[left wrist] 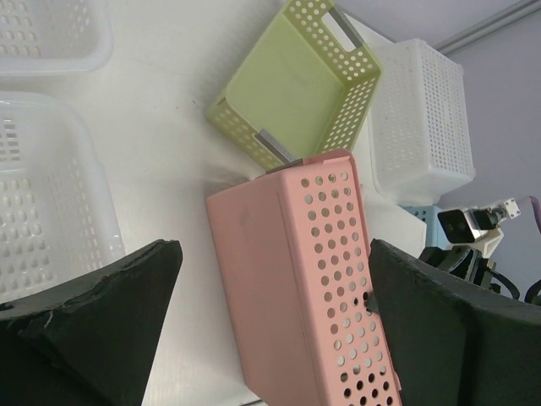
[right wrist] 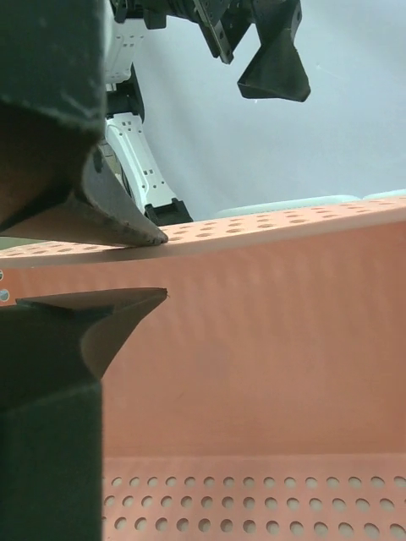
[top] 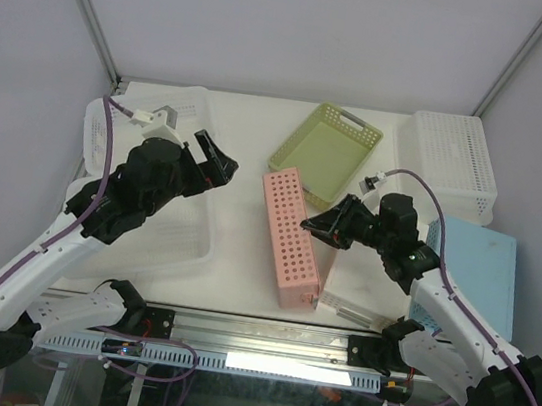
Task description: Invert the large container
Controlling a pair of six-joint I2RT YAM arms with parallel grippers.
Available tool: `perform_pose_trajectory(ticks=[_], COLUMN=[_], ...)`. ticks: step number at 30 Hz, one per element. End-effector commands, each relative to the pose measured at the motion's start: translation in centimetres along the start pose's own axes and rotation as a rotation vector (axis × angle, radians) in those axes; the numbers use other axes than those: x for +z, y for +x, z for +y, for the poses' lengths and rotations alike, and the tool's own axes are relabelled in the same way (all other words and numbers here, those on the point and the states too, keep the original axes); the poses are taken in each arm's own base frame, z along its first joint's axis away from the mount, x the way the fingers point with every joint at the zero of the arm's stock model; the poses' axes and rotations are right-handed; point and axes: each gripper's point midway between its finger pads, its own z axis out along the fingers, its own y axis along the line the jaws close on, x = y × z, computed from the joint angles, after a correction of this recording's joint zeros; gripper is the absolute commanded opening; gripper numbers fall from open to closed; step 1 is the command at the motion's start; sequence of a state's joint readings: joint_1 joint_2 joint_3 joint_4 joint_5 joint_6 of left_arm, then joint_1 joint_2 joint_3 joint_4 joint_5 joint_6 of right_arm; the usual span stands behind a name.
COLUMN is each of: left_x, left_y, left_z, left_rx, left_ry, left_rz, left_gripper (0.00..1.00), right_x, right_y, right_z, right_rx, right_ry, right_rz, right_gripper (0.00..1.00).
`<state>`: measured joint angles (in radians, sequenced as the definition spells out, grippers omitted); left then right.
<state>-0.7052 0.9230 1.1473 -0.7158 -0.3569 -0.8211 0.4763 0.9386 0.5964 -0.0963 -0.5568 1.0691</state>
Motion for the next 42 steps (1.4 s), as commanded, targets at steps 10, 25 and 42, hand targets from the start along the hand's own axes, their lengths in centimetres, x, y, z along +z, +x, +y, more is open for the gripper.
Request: perform_pose_trajectory(ticks=[10, 25, 42], left_x=[0.4, -0.2, 0.8], left_y=[-0.4, -0.9, -1.1], left_z=[-2.0, -2.6, -3.6], left_rx=[-0.004, 0.004, 0.047], left_ry=[0.077, 0.106, 0.093], left_rz=[0.006, -0.003, 0.027], left_gripper=[0.99, 0.99, 0.99], right_x=[0.1, 3.0, 5.0], right_y=[0.2, -0.8, 1.4], right_z=[-2.7, 6.1, 3.2], right_rx=[0.013, 0.119, 0.297], right_ry=[0.070, -0.341, -0.209], right_rz=[0.030, 0.061, 0.084], right_gripper=[0.00, 0.00, 0.00])
